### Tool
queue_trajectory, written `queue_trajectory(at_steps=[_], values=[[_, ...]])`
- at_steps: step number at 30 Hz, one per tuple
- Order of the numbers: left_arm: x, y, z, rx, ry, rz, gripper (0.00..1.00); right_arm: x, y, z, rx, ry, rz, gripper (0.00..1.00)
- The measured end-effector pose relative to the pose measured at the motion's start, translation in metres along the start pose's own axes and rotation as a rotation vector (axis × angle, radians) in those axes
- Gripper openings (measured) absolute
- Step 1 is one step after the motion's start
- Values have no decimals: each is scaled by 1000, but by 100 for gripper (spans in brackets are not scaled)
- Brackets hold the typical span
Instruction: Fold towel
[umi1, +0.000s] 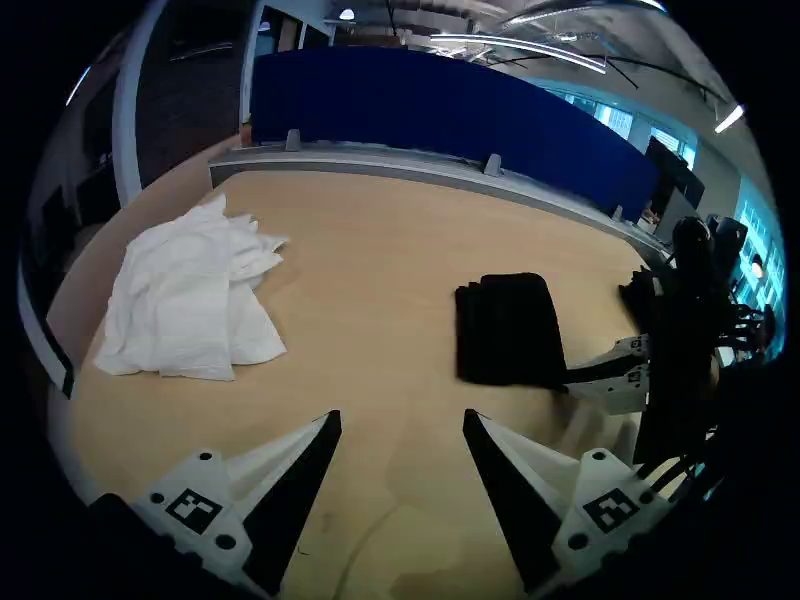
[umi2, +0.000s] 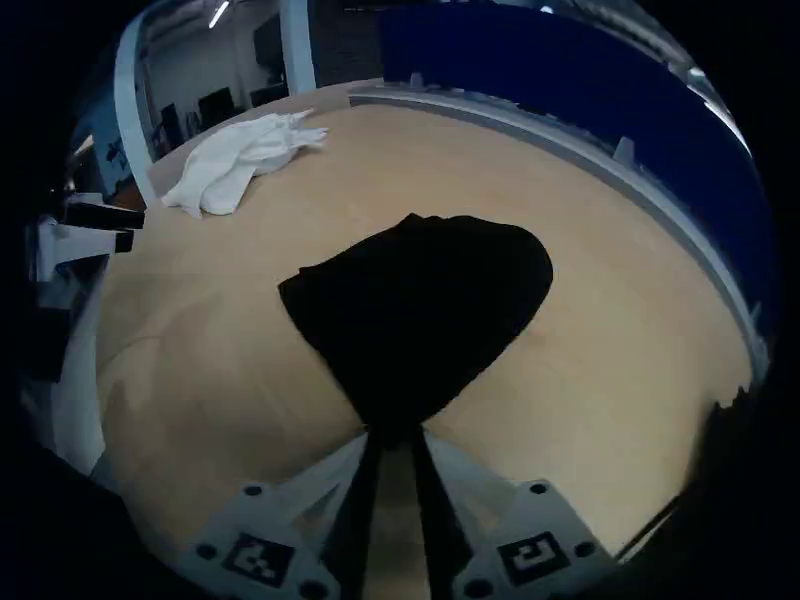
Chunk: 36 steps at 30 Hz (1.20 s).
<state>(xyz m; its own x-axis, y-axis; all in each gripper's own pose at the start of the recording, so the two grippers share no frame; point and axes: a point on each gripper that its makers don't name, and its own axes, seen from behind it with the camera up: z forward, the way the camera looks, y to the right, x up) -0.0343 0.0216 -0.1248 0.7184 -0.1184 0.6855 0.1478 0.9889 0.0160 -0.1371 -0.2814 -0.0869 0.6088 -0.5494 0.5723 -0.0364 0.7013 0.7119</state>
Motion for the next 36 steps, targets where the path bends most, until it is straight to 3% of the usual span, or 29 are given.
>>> queue_trajectory(at_steps=[9, 25, 36], values=[[2, 1, 0, -2, 2, -2, 90, 2, -1, -2, 7, 0, -5, 5], [8, 5, 1, -4, 7, 9, 90, 12, 1, -8, 16, 19, -6, 5], [16, 9, -1, -6, 22, 18, 90, 48, 8, -30, 8, 90, -36, 5]])
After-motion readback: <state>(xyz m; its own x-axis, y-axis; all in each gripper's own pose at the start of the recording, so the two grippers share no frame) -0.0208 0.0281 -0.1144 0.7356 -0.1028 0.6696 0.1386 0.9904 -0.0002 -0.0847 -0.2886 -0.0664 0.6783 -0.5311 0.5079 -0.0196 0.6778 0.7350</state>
